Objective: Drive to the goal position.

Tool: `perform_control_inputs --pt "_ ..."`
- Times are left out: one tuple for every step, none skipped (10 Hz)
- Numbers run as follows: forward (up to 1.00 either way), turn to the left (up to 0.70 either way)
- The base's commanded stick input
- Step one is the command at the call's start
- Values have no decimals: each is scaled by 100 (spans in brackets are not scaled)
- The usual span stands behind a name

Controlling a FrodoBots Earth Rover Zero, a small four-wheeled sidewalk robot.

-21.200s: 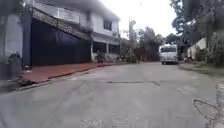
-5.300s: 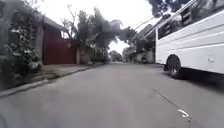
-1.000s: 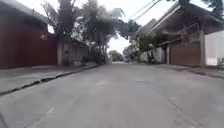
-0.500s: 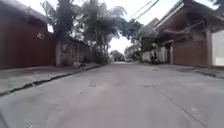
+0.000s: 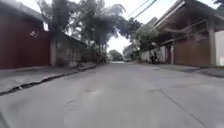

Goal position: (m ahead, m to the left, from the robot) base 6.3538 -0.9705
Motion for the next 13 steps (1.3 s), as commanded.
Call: perform_control_inputs --pt "85 -34" --pt "85 -13" --pt "85 0" --pt "85 0" --pt "85 0" --pt "85 0" --pt "85 0" --pt "85 0" --pt "85 0" --pt "85 0" --pt "85 0" --pt "85 0" --pt "85 0"
